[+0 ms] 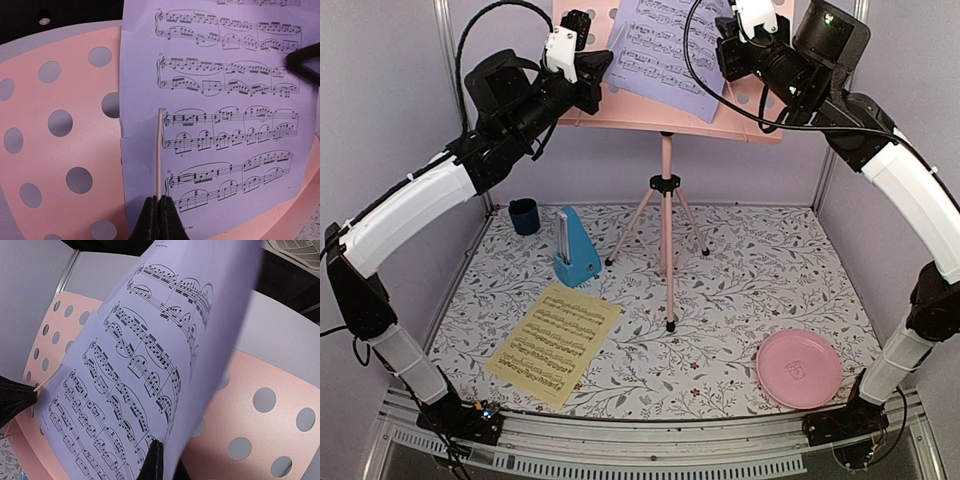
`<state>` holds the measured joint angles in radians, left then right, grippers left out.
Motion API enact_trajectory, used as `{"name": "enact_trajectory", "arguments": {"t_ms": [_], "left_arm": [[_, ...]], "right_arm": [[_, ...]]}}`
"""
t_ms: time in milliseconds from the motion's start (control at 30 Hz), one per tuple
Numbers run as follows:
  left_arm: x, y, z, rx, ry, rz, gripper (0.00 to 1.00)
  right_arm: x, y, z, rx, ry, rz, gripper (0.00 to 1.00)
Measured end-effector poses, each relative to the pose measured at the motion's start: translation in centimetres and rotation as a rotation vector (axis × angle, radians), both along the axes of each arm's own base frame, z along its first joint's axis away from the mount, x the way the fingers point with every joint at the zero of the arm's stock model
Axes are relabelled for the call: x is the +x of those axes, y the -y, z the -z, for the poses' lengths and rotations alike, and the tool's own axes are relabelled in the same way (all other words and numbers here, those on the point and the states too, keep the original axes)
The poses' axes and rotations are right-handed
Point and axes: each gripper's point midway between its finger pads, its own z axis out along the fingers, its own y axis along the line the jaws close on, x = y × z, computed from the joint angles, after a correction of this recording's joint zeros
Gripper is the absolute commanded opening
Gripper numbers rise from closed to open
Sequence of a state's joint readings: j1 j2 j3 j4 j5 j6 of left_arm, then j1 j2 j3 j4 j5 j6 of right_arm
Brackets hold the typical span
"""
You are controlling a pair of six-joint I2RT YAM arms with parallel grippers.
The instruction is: Set up the instrument practice props
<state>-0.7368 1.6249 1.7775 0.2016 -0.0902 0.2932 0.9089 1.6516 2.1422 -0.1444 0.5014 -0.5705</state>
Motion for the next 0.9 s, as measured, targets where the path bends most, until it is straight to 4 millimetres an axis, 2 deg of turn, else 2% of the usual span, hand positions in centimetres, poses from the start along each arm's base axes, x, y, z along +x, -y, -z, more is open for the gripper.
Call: {"name": "enact_trajectory", "arguments": {"t_ms": [500, 900], "left_arm": [[-0.9, 0.9, 0.0, 0.031, 0.047, 0.046, 0.00], [-1.3, 1.3, 0.0, 0.039, 0.065, 0.067, 0.00]], "right_arm": [[1.0, -4.9, 0.7, -0.138, 0.100, -0.093, 0.00], [1.8, -7.5, 1.6, -0.260, 0.177, -0.106, 0.00]]}}
